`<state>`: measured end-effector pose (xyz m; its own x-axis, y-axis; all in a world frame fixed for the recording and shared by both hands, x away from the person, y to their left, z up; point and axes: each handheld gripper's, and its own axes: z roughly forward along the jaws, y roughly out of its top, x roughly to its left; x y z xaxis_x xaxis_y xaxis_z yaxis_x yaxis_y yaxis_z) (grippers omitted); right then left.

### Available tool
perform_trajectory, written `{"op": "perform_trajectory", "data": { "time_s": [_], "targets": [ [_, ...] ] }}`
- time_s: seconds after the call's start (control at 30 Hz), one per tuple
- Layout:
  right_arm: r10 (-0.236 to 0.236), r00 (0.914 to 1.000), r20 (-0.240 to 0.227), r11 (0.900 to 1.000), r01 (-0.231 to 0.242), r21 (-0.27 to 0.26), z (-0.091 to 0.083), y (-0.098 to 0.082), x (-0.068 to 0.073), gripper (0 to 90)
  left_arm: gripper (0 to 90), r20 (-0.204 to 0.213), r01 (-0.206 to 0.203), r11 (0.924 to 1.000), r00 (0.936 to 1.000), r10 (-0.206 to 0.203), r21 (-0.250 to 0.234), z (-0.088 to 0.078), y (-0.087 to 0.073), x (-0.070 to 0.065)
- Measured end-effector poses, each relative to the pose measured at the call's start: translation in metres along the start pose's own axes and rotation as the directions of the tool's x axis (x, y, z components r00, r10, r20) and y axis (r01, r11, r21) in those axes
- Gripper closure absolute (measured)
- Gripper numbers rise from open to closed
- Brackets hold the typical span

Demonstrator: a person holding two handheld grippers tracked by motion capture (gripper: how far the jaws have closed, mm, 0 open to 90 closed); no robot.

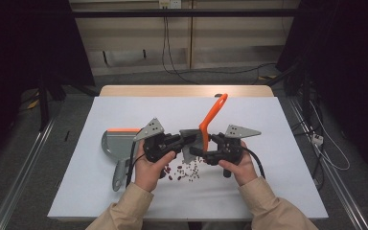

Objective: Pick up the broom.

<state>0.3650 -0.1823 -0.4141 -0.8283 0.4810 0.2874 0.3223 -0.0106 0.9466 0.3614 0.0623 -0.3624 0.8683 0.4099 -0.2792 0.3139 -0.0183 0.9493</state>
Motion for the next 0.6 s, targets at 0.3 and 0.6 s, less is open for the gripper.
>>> {"op": "perform_trajectory", "data": {
  "time_s": [0.3,0.6],
  "targets": [
    [0.035,0.9963,-0.079,0.999,-0.033,0.017,-0.001,-0.001,-0.004,56.8,85.3,0.023,0.019,0.9996,0.9996,-0.018,-0.02,-0.004,0.0,0.006],
    [0.064,0.9933,-0.096,0.997,-0.06,0.048,-0.009,0.004,-0.002,69.7,82.8,0.019,0.043,0.9989,0.9989,-0.043,-0.02,-0.008,-0.002,0.015]
  ]
}}
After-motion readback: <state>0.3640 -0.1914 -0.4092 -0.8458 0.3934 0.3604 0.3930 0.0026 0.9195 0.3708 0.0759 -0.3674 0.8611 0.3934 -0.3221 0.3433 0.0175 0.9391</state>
